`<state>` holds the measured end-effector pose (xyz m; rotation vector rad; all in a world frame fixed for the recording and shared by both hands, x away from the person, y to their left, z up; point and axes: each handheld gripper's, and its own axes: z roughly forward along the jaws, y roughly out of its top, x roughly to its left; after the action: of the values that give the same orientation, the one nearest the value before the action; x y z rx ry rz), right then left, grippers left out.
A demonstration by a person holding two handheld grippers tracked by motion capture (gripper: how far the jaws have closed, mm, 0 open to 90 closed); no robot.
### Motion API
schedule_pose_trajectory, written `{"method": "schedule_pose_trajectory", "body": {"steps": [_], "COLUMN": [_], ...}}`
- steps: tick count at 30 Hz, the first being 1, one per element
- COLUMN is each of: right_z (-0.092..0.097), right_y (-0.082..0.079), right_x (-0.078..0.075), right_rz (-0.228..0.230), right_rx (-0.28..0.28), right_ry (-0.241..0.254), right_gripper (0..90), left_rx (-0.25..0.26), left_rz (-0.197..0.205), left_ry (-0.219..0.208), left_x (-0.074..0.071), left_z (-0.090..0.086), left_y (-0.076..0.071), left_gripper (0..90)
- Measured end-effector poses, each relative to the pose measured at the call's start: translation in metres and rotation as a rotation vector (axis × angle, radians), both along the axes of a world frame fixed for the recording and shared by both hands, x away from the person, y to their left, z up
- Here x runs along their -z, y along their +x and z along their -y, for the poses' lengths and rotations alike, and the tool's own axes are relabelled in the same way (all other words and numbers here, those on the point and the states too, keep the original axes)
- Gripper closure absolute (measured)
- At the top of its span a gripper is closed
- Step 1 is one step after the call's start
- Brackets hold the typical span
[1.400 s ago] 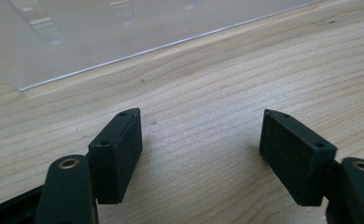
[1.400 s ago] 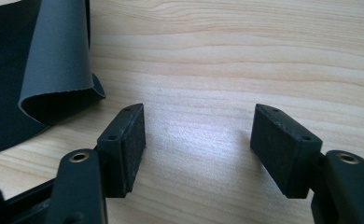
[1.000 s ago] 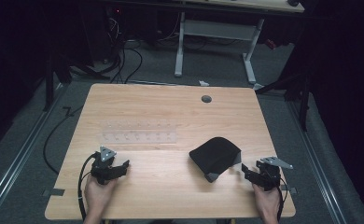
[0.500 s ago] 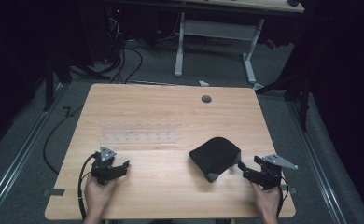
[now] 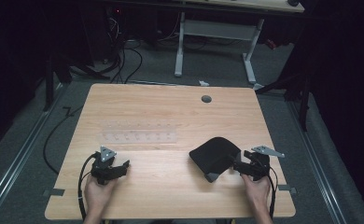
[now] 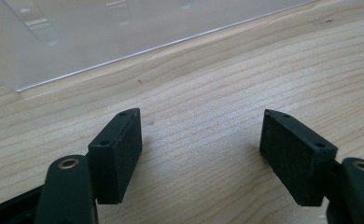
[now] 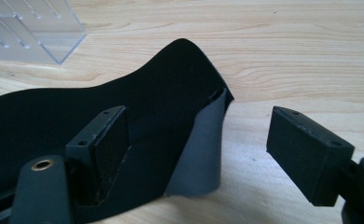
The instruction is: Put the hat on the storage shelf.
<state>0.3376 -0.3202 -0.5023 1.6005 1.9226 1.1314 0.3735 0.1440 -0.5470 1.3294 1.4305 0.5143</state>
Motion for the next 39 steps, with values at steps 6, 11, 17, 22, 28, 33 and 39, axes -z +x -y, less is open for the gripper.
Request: {"method": "schedule_pose_trajectory", "body": {"steps": [6,11,17,22,28,33,39], "right_z": [-0.003,-0.008,-0.010,-0.012,-0.013,-0.012,-0.008], "right_y": [0.010,0.016,0.020,0.022,0.018,0.016,0.009], "right_x": [0.009,0.015,0.021,0.025,0.028,0.026,0.025], "right_rz": [-0.020,-0.036,-0.052,-0.075,-0.078,-0.063,-0.033], "right_rx": [-0.005,-0.022,-0.032,-0.062,-0.097,-0.118,-0.160], "right_ry": [0.026,0.031,0.049,0.059,0.049,0.041,0.069], "right_gripper": [21.2,21.5,27.2,36.0,42.5,50.5,66.0], "left_rx": [-0.003,-0.003,0.000,0.005,0.005,0.005,0.004], "left_rz": [0.002,0.002,0.003,0.001,0.001,0.000,0.000], "left_ry": [-0.001,-0.001,0.000,0.001,0.001,0.002,0.000], "left_x": [0.000,0.000,0.000,0.000,0.000,0.000,0.000], "left_z": [0.000,0.000,0.001,0.001,0.001,0.001,0.001], "left_y": [0.000,0.000,-0.001,-0.001,-0.001,-0.001,-0.001], "left_gripper": [30.1,30.1,29.7,28.0,27.7,27.7,27.7]}}
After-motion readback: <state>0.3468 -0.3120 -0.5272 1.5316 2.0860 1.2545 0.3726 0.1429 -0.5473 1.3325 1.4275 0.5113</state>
